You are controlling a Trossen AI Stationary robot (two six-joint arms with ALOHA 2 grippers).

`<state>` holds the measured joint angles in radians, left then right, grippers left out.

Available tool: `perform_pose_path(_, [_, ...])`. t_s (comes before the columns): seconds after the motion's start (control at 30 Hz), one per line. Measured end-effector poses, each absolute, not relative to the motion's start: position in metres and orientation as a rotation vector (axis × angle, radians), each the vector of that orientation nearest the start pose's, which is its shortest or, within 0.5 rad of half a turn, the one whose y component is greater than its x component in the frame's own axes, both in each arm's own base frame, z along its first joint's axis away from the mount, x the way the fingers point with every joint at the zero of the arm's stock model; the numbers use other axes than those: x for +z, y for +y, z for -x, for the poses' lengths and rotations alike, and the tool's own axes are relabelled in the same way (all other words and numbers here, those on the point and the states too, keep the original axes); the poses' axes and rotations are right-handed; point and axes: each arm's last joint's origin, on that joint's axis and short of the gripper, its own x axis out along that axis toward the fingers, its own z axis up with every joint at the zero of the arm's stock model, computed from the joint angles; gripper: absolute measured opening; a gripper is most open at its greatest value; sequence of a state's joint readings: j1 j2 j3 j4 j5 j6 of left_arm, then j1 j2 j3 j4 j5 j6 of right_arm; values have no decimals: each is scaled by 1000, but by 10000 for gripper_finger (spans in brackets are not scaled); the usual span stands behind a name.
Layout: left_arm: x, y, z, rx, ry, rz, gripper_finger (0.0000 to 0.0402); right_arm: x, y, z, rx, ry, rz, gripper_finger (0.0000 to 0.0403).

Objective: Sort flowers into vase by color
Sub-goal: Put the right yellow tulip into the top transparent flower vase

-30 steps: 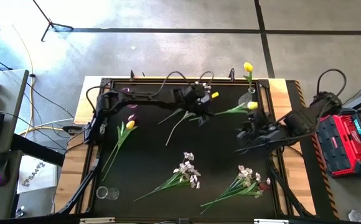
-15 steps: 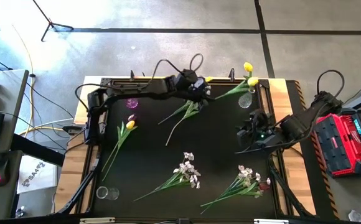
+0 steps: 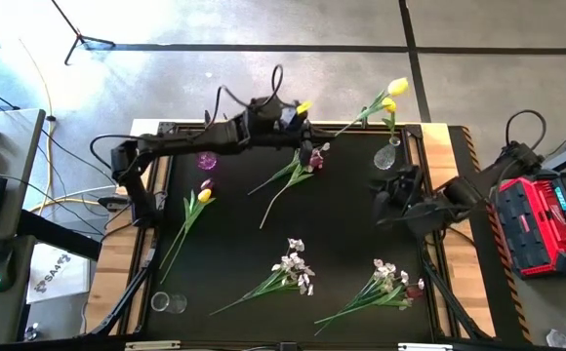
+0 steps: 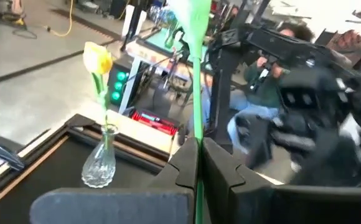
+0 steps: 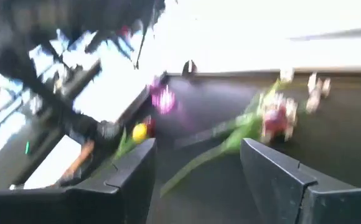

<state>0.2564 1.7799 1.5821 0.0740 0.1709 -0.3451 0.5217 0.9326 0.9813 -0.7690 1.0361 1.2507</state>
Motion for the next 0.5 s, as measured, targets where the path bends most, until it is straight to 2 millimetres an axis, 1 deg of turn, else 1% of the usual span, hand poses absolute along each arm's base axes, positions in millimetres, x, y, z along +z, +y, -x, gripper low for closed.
perform_pose_path(0.13, [349, 79, -404, 65, 29, 389, 0, 345, 48, -157, -735, 60, -650, 220])
perform_pose_path(0.3, [336, 53, -403, -11, -41, 384, 0, 362, 38, -163, -630, 41, -614, 220])
perform_pose_path(0.5, [329, 29, -404, -28, -21, 348, 0, 373, 28, -174, -476, 31, -575, 220])
